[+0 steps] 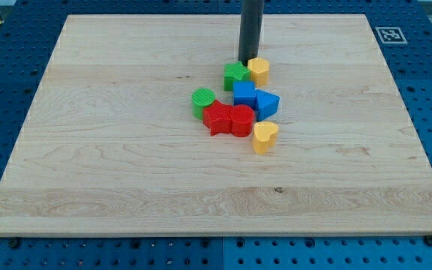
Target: Push the yellow hexagon a bit
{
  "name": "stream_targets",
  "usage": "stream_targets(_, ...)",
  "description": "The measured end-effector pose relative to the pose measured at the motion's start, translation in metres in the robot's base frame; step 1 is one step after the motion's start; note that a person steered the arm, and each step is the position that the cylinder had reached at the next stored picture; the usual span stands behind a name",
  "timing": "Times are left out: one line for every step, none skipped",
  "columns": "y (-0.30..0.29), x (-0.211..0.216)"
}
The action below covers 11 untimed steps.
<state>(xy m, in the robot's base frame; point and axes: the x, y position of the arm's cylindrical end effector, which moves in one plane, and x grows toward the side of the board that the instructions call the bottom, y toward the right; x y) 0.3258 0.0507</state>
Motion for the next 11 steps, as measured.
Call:
stream_targets(-0.009, -0.006)
stream_targets(-0.016, -0.028)
stream_targets(0.001, -0.022)
stream_targets(0.025, 0.001)
stream_targets(0.032, 0.005)
stream_targets(0.034, 0.006)
stream_targets(0.053, 0.019)
stream_targets(0.057, 0.024)
stream_targets(0.05, 0.024)
stream_targets(0.039, 0.029)
stream_targets(0.024, 0.033)
